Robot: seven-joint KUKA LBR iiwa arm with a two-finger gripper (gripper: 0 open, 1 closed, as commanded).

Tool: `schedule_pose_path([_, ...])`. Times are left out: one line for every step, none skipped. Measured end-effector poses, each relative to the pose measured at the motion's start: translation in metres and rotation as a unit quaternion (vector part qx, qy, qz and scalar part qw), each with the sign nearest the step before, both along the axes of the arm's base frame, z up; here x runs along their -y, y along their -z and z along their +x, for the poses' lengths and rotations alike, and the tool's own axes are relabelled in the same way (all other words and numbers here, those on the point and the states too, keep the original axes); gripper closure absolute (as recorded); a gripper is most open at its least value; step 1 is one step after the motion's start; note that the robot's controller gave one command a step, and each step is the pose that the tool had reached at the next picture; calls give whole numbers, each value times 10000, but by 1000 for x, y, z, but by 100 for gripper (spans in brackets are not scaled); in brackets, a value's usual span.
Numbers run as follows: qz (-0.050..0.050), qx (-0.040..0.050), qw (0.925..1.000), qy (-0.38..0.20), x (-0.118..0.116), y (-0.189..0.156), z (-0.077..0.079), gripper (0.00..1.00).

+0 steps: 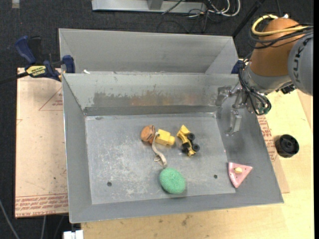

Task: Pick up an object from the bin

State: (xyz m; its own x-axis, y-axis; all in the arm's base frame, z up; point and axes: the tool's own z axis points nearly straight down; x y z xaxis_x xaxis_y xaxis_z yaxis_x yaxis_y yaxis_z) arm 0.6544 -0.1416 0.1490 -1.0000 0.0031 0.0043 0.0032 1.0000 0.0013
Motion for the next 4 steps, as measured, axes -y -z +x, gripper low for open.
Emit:
schedule_pose_path([-5, 34, 10000, -11, -1, -5, 1, 0])
schedule_pose_path([-9, 55, 9989, -460, -40, 42, -7, 0])
schedule_pose_path([0, 34, 9961, -883, -73, 78, -4, 0])
schedule_pose_path([2, 36, 9977, -676, -72, 79, -51, 0])
